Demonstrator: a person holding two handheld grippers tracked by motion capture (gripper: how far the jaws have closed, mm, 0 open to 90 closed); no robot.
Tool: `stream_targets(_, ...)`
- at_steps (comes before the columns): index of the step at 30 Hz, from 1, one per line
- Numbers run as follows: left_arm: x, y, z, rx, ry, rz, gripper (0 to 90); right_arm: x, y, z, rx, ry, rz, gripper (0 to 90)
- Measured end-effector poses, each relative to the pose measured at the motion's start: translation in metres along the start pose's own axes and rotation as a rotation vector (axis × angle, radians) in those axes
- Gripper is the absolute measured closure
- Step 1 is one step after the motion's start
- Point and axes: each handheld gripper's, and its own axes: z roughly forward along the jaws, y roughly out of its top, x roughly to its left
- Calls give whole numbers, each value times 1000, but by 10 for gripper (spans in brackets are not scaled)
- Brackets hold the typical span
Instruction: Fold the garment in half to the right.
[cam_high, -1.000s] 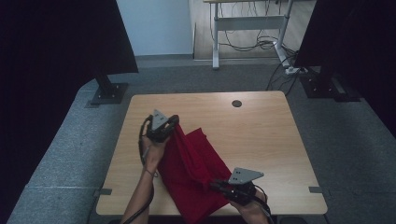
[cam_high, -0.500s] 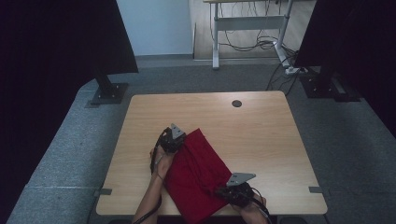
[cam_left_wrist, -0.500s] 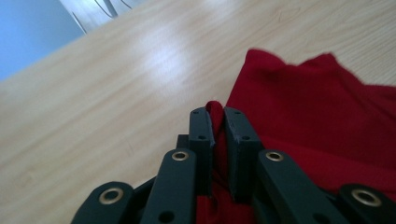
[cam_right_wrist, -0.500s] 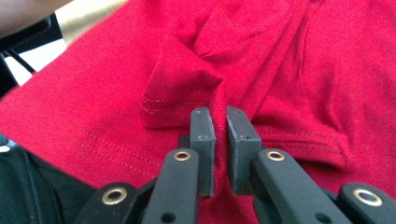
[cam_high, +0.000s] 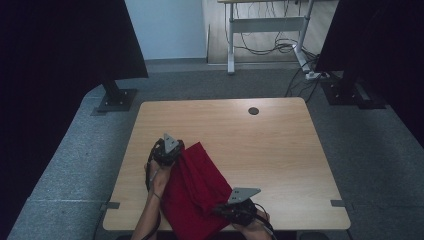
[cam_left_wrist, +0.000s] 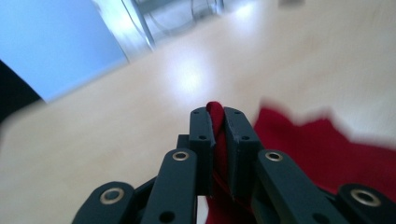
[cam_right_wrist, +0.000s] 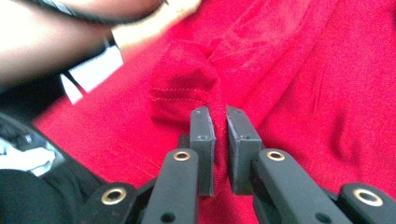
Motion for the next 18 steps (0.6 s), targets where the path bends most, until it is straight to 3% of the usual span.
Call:
stream_targets(1,0,8,-3,-21,0,0,828,4,12,-14,-48,-8,-15,822)
stream_targets(5,-5,17,4,-25,-24,4,822,4,17,-20,-59,-15,-27,822)
stream_targets(6,-5,17,4,-25,-24,4,822,0,16,-33,-49,-57,-35,822)
stream_targets(7,-11,5,19,12,-66,-2,822,0,16,-33,-49,-57,-35,822)
stream_targets(8,-11,5,19,12,-66,-2,819,0,16,-33,-49,-57,-35,822)
stream_targets(9,-11,5,19,12,-66,-2,819,-9,2,-31,-19,-66,5,822)
stream_targets(10,-15,-17,38,74,-114,-18,819,-9,2,-31,-19,-66,5,822)
stream_targets(11,-15,-17,38,74,-114,-18,807,-9,2,-31,-19,-66,5,822)
stream_targets(12,-15,-17,38,74,-114,-18,807,-21,-18,-22,35,-81,33,822)
stream_targets(13,-11,-34,49,101,-145,-88,807,-21,-18,-22,35,-81,33,823)
stream_targets(14,-11,-34,49,101,-145,-88,766,-21,-18,-22,35,-81,33,823)
stream_targets(15,-11,-34,49,101,-145,-88,766,-29,-29,-13,87,-77,55,823)
stream_targets(16,-5,-40,53,122,-154,-136,766,-29,-29,-13,87,-77,55,823)
stream_targets(18,-5,-40,53,122,-154,-136,732,-30,-32,-9,112,-82,52,823)
